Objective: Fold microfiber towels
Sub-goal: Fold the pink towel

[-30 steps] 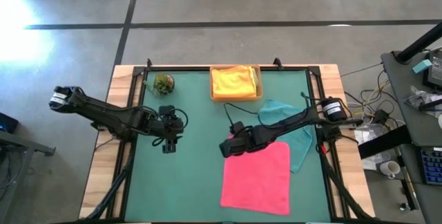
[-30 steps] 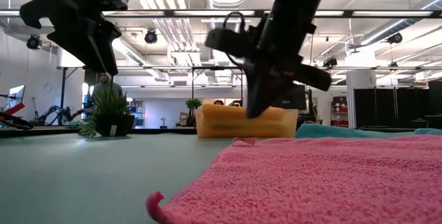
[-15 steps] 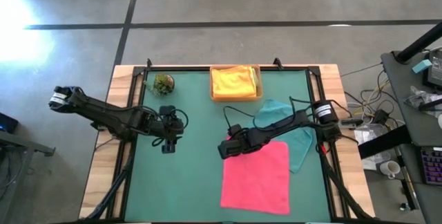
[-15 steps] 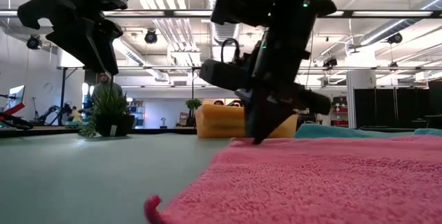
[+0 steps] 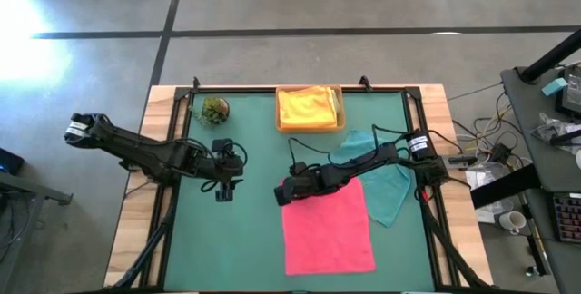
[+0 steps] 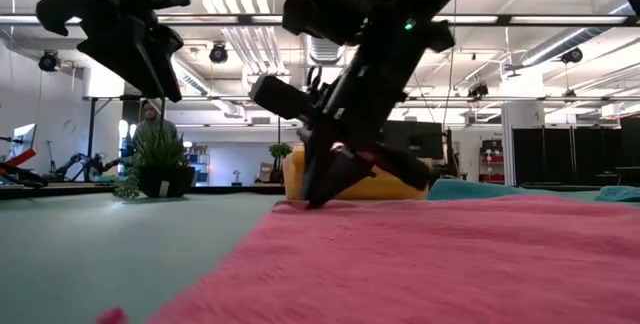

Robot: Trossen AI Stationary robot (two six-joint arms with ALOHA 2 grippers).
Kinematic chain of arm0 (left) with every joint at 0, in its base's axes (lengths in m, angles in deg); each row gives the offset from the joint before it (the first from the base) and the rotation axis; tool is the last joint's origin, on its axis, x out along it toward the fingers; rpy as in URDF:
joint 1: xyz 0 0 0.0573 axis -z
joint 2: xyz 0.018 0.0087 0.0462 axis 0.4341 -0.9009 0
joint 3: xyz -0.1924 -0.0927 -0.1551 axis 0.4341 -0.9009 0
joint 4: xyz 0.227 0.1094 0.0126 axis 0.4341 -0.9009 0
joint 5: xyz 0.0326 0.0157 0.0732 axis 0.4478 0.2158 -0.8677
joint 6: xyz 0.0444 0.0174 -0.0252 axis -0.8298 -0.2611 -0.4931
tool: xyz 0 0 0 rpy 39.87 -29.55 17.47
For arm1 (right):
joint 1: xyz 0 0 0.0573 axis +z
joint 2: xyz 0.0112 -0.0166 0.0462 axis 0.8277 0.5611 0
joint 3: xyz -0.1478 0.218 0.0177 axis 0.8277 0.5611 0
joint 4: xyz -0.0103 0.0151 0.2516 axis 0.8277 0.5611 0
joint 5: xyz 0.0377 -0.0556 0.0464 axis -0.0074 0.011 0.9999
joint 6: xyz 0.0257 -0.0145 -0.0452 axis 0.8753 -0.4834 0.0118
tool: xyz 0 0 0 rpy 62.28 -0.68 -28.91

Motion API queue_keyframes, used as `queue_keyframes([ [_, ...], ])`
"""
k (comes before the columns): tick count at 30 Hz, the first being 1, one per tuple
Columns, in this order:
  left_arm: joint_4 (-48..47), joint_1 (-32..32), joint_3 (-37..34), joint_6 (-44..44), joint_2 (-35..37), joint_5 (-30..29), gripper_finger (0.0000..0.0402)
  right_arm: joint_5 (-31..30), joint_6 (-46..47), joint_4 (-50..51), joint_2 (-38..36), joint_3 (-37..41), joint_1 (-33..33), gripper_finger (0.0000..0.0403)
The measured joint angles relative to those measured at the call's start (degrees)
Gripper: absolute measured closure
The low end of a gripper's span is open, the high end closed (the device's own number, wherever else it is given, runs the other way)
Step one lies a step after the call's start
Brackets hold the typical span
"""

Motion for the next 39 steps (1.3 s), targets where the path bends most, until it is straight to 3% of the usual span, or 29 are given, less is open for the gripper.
queue_keyframes([
  [12, 3.31, 0.01, 0.00, 0.02, 0.00, 0.96, 0.0189, -4.93, -8.26, 1.64, -1.93, -4.38, -4.16, 0.0385],
  [17, 5.49, 0.21, -0.02, 0.05, 0.00, 4.79, 0.0189, -5.49, -12.53, 8.85, -6.37, -6.65, -2.97, 0.0385],
  [29, 15.45, 5.76, -0.94, -5.93, -2.29, 5.60, 0.0189, -8.93, -11.79, 24.83, -13.70, -6.33, 8.81, 0.0385],
  [35, 27.60, 7.71, -0.94, -7.34, -8.45, 5.62, 0.0189, -9.17, -12.08, 32.79, -15.32, -6.04, 14.70, 0.0385],
  [39, 30.84, 8.75, -0.61, -7.43, -14.51, 5.77, 0.0189, -10.43, -12.28, 40.72, -16.02, -5.91, 18.07, 0.0385],
])
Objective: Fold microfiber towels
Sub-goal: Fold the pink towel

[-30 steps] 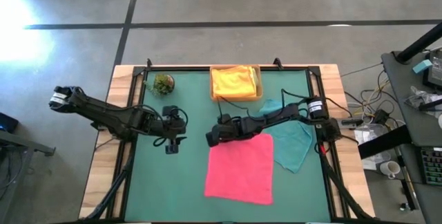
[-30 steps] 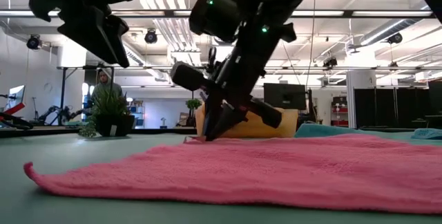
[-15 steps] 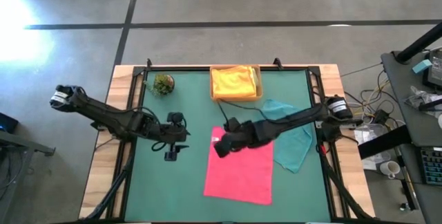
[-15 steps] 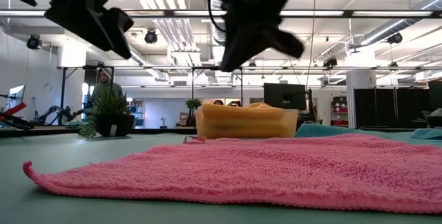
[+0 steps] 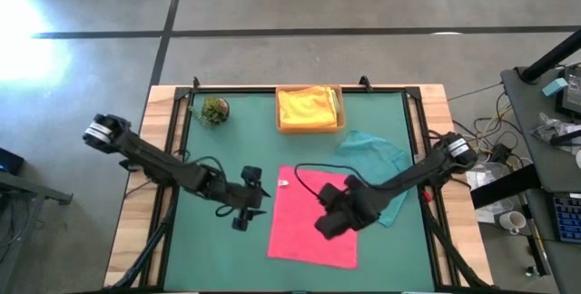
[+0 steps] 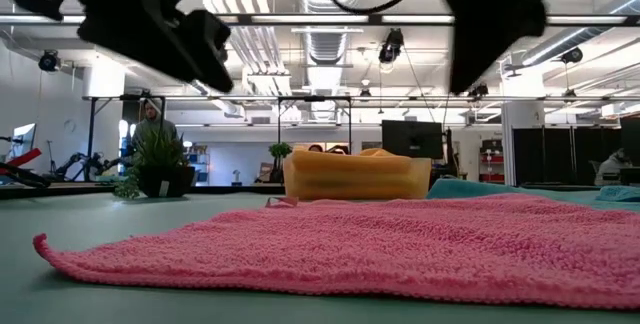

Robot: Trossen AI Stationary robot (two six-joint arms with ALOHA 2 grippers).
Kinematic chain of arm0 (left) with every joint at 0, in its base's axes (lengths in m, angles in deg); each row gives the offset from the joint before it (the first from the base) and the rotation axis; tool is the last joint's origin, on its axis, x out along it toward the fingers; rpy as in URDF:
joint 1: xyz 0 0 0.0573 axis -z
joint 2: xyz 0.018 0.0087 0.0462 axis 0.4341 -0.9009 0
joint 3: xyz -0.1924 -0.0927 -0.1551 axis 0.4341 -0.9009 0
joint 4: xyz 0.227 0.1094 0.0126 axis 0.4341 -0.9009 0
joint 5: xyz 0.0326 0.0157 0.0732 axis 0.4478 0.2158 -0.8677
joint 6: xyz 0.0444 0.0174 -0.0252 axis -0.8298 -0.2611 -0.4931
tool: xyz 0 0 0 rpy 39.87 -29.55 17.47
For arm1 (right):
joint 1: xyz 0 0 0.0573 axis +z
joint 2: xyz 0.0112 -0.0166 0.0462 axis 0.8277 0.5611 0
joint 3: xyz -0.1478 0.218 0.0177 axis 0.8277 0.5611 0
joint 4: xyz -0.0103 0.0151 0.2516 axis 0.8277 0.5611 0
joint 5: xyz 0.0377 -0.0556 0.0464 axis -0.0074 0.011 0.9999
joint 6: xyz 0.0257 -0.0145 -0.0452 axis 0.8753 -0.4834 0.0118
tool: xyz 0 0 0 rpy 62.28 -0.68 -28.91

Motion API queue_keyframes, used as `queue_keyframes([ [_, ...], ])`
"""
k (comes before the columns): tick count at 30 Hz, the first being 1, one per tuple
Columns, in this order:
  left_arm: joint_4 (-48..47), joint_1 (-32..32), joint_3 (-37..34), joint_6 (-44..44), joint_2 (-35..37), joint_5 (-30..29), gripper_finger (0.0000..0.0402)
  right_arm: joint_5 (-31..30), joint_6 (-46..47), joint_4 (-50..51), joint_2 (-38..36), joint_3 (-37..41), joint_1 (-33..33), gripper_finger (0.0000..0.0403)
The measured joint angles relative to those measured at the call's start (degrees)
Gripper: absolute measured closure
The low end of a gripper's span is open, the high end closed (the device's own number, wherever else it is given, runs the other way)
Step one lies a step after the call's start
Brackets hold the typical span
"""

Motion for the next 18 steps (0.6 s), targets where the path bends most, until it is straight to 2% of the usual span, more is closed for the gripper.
queue_keyframes([
  [3, 0.16, 1.69, 1.34, 0.09, -4.05, 0.04, 0.0189, -0.06, -0.02, 5.04, -0.91, 0.39, 2.52, 0.0385],
  [6, 0.32, 2.83, 3.32, 4.14, -7.34, 0.07, 0.0189, -0.01, -1.24, 7.05, -2.07, 1.95, 4.70, 0.0385],
  [9, 0.32, 2.99, 5.07, 7.57, -9.63, -0.62, 0.0189, -0.05, -1.92, 6.25, -4.37, 5.00, 6.62, 0.0385],
  [13, -0.17, 3.44, 7.06, 7.59, -11.54, -1.46, 0.0189, 0.08, -1.54, 5.32, -7.55, 10.37, 9.04, 0.0385],
  [18, -1.01, 6.42, 8.60, 7.66, -11.51, -1.29, 0.0189, 0.22, -2.35, -3.06, -13.39, 17.40, 12.26, 0.0385],
])
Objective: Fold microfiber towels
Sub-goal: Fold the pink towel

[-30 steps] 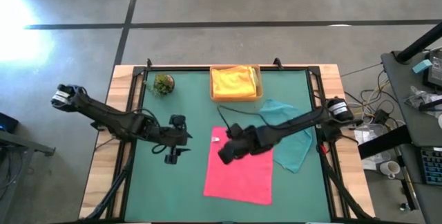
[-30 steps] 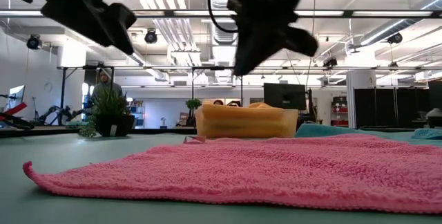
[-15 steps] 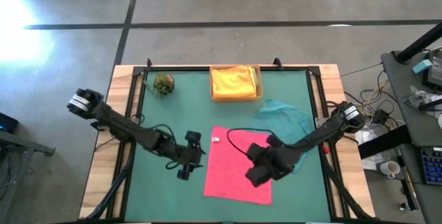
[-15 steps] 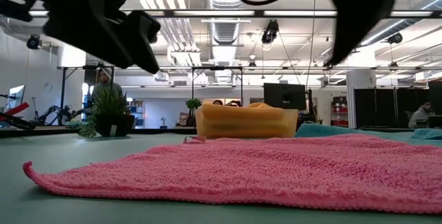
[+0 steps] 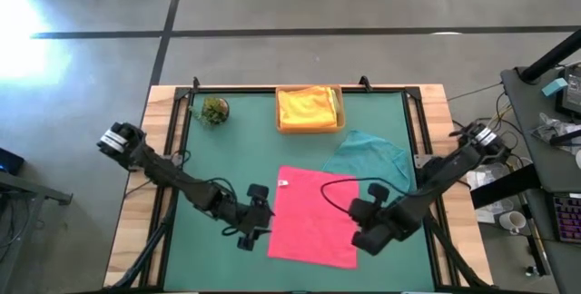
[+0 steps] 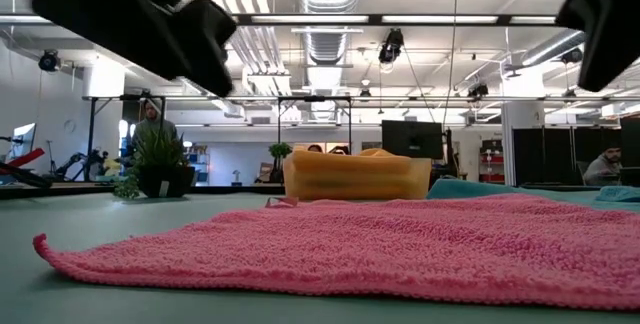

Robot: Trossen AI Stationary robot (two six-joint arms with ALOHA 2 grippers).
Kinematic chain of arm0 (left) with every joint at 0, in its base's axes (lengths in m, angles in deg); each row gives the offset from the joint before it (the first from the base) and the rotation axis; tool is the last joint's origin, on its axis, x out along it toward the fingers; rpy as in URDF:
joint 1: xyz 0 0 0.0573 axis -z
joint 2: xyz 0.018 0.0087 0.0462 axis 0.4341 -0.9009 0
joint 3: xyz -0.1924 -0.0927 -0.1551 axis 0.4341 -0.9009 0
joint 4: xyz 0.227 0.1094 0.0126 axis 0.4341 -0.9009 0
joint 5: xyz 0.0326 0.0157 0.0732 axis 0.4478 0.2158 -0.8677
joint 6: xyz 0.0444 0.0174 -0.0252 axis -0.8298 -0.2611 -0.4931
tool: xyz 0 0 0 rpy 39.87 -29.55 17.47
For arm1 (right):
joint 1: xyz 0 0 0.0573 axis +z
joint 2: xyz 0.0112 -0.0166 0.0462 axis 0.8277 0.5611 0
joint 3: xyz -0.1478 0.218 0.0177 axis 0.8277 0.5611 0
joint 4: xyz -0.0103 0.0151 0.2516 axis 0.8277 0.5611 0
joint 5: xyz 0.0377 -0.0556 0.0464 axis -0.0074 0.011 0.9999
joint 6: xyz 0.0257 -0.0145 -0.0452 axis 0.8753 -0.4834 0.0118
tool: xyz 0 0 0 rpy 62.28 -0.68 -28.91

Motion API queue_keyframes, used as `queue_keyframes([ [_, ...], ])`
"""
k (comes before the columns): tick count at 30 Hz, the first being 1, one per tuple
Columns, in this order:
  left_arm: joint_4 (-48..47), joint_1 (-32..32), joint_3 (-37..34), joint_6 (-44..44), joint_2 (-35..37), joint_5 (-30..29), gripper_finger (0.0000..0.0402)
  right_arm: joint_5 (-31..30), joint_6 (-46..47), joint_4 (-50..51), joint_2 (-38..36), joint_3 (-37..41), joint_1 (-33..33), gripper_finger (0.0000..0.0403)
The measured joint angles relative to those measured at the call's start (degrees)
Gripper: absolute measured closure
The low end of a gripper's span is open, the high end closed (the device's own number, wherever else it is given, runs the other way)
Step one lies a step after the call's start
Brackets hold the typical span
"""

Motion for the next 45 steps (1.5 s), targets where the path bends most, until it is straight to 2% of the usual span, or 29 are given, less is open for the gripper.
queue_keyframes([
  [5, -5.05, 4.35, 2.27, 0.45, 0.24, 0.09, 0.0189, 0.24, -1.95, -14.17, -5.43, 8.28, 3.12, 0.0385],
  [10, -4.11, 8.16, 3.50, 6.78, 0.11, 0.13, 0.0189, 0.28, -2.19, -25.18, -7.19, 13.80, 5.23, 0.0385],
  [14, -4.11, 10.03, 5.00, 8.92, -1.73, 0.11, 0.0189, 3.71, -2.36, -30.22, -6.43, 15.55, 5.60, 0.0385],
  [21, -4.49, 10.85, 10.97, 8.06, -9.27, 0.28, 0.0189, 7.84, -0.70, -36.09, -3.23, 16.41, 5.96, 0.0385],
  [26, -5.01, 11.08, 13.18, 7.19, -12.80, 0.51, 0.0189, 9.27, -3.46, -36.74, -1.19, 14.44, 5.96, 0.0374],
  [32, -4.81, 11.12, 14.32, 6.69, -15.37, 1.31, 0.0189, 8.83, -11.44, -36.72, 0.39, 12.58, 5.80, 0.0356],
  [35, -4.87, 11.02, 14.33, 3.76, -16.45, 1.30, 0.0189, 8.81, -12.46, -36.66, 0.79, 12.03, 5.80, 0.0346],
  [39, -5.81, 10.52, 14.24, -0.17, -17.61, 1.27, 0.0189, 8.81, -12.45, -36.53, 1.12, 12.11, 5.80, 0.0319],
  [45, -6.36, 8.80, 14.03, -0.20, -20.31, 0.54, 0.0189, 8.83, -12.51, -36.53, 1.55, 12.11, 5.80, 0.0272],
])
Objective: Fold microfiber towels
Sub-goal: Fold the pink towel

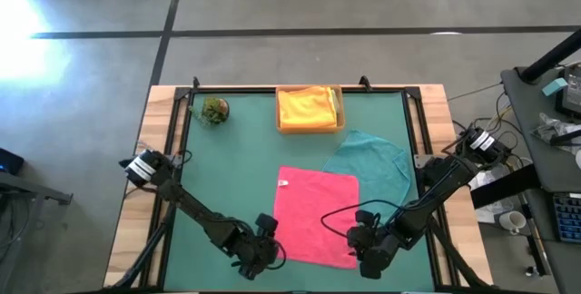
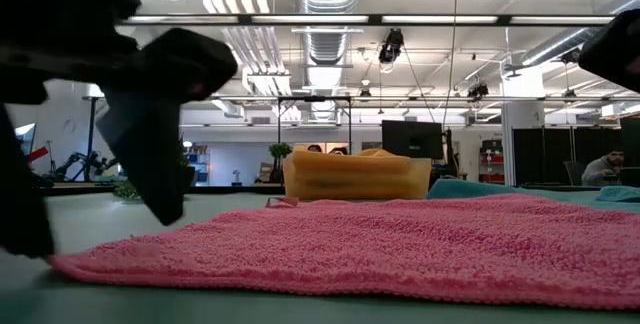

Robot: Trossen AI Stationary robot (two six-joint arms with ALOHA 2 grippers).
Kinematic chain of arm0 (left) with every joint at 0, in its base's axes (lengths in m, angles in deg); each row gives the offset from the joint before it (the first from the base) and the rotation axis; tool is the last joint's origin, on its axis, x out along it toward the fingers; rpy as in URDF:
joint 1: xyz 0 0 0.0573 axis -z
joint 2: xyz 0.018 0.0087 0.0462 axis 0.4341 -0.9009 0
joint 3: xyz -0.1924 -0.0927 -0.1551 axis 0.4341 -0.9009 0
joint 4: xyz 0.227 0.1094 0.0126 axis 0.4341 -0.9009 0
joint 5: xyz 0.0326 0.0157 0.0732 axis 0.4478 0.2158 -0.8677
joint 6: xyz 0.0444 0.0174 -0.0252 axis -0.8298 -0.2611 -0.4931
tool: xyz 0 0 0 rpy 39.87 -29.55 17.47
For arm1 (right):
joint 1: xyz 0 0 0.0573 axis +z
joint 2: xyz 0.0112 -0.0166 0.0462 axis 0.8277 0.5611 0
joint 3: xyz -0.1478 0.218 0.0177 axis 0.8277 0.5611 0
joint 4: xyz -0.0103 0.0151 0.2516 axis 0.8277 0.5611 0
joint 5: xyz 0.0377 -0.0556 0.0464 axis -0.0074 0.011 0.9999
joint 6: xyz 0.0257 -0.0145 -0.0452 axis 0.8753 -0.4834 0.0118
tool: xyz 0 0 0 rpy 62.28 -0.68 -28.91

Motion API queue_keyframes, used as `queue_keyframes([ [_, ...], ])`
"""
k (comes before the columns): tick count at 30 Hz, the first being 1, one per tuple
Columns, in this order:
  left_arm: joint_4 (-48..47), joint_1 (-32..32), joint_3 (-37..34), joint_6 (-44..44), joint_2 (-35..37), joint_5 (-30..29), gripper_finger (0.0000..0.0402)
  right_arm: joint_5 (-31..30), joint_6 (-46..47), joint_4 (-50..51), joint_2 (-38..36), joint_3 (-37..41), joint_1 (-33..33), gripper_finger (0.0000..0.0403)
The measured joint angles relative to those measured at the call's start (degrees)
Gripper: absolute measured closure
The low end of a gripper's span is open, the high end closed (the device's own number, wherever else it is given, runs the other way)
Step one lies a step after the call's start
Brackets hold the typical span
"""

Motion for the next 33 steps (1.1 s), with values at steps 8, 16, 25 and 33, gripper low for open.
queue_keyframes([
  [8, -1.61, -1.72, -0.45, 0.06, -0.64, -0.24, 0.0189, -0.02, 0.24, -0.08, 0.44, 0.09, 0.00, 0.0250],
  [16, -2.32, -2.93, -0.49, 0.19, -0.64, 0.35, 0.0191, -0.02, 0.28, -0.13, 0.44, 0.11, 0.00, 0.0258],
  [25, -2.52, -3.17, -0.09, 4.48, -0.64, -0.70, 0.0278, 1.08, -2.04, -5.38, 3.91, 0.09, 2.10, 0.0268],
  [33, -2.48, -3.17, 0.04, 4.57, -0.64, -0.53, 0.0386, 0.95, -3.25, -9.54, 8.99, 0.11, 3.11, 0.0255],
])
